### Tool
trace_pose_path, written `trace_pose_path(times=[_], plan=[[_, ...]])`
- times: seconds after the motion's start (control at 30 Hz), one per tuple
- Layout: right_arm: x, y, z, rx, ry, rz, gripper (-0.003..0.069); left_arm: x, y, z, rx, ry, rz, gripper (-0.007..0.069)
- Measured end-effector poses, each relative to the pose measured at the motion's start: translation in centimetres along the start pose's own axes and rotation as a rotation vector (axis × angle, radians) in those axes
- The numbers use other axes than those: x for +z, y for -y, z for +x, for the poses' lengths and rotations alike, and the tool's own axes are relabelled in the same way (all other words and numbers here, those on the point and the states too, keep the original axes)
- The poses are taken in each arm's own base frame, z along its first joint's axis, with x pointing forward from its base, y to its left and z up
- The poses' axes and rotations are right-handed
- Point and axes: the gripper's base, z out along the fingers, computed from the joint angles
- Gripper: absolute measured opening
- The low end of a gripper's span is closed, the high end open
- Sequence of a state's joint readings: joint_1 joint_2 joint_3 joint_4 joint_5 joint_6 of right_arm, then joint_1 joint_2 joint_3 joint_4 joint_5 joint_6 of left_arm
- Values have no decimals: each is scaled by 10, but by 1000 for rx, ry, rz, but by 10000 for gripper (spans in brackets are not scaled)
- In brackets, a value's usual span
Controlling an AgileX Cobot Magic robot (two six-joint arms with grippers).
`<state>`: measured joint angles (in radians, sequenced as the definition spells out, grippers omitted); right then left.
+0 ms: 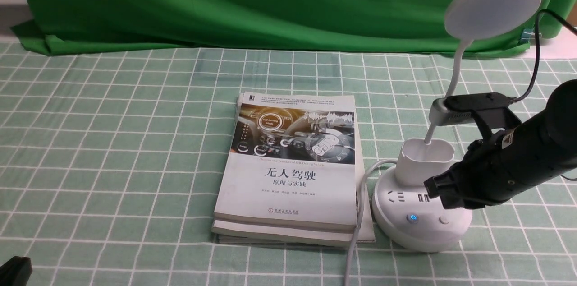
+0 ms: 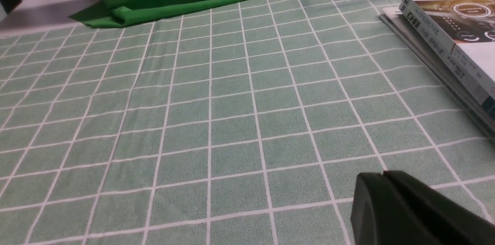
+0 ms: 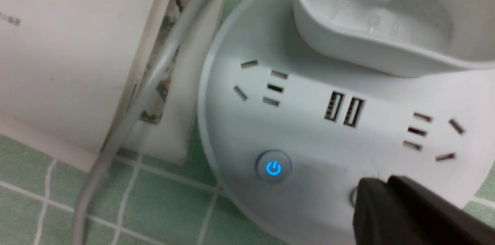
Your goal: Turn off the desk lamp on the blue coffee tablecloth by hand.
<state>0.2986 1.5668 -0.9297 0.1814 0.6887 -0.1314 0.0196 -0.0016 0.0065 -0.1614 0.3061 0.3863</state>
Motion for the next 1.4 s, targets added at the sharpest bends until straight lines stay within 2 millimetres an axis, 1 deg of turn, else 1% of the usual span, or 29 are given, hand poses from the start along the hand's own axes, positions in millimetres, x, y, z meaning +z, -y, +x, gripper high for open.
trace_pose_path(times=[0.13,0.23,0.27,0.4,0.43,0.47,0.57,0.6,0.63,0.67,0.77,0.97,1.03,1.07,1.1,1.13,1.17,1.23,1.27,1.33,1.37,1.4], plan=[[-2,-1,1,-2,-1,-1,39,0,0,0,0,0,0,0],[-13,-4,8,-11,10,-5,39,0,0,0,0,0,0,0],[-23,-6,15,-18,34,-7,39,0,0,0,0,0,0,0],[-51,-13,42,-33,122,-16,39,0,0,0,0,0,0,0],[-56,-13,46,-32,145,-16,39,0,0,0,0,0,0,0],[-61,-13,59,-18,172,-16,39,0,0,0,0,0,0,0],[-73,-13,85,-7,244,-17,43,0,0,0,0,0,0,0],[-74,-13,88,0,253,-18,46,0,0,0,0,0,0,0],[-80,-13,100,13,287,-22,55,0,0,0,0,0,0,0],[-83,-13,106,21,308,-25,62,0,0,0,0,0,0,0],[-95,-14,117,19,377,-30,74,0,0,0,0,0,0,0],[-118,-15,126,-7,528,-22,85,0,0,0,0,0,0,0],[-121,-14,127,-16,587,-11,81,0,0,0,0,0,0,0],[-122,-13,127,-21,625,-2,72,0,0,0,0,0,0,0],[-122,-9,132,-20,709,21,45,0,0,0,0,0,0,0],[-122,-9,134,-18,715,25,43,0,0,0,0,0,0,0],[-117,-2,143,-4,787,64,33,0,0,0,0,0,0,0],[-106,7,161,37,856,125,31,0,0,0,0,0,0,0],[-103,10,168,53,877,146,31,0,0,0,0,0,0,0],[-89,15,189,74,919,197,31,0,0,0,0,0,0,0],[-85,16,195,75,930,212,31,0,0,0,0,0,0,0],[-79,17,206,73,963,238,30,0,0,0,0,0,0,0]])
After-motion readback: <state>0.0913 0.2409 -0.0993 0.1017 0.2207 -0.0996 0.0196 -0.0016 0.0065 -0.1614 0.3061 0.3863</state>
